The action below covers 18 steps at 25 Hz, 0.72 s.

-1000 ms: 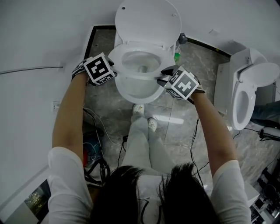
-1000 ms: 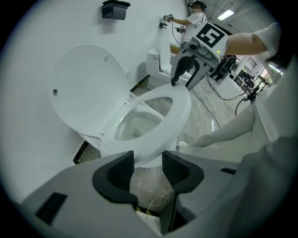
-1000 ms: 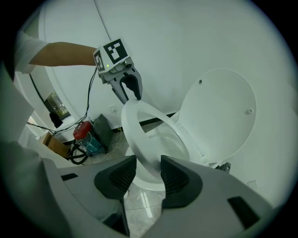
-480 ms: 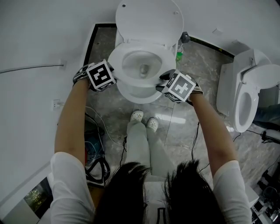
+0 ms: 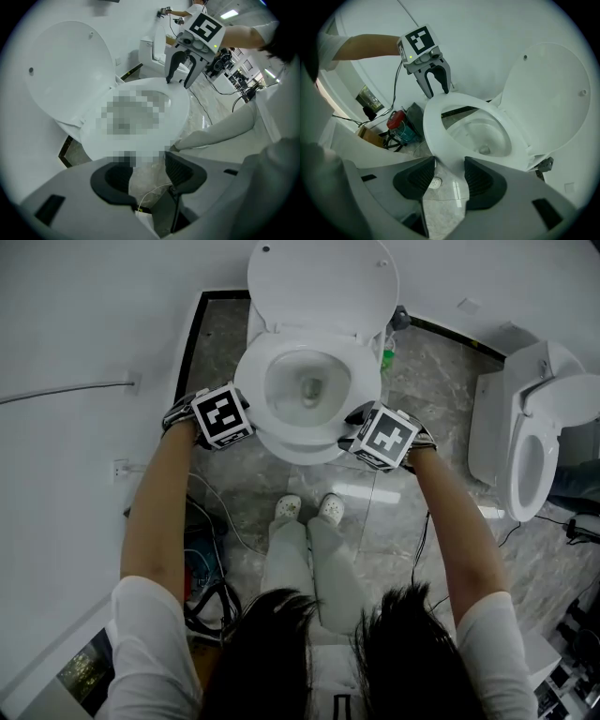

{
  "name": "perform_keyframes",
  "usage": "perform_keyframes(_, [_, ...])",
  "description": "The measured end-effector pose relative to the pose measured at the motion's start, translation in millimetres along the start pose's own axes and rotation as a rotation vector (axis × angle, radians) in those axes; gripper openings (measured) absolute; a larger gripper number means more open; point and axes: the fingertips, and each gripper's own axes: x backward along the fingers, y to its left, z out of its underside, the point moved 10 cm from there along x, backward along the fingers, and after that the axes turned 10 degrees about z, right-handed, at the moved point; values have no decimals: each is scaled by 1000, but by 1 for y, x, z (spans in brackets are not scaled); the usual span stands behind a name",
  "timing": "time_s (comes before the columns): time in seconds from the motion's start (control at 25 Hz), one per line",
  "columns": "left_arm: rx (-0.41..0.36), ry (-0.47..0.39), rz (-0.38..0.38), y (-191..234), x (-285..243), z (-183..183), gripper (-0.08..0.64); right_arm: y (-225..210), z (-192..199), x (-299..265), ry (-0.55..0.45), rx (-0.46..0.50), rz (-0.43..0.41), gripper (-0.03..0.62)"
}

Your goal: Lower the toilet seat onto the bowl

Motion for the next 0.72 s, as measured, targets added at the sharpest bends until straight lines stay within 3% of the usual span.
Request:
perform_keyframes(0.36, [27,-55,102,8,-23,17,216,12,8,-25,44,-34,2,219])
perform_keyframes(0.72, [29,-57,140,8,-52,23,207,20,24,-48,76,-51,-19,219])
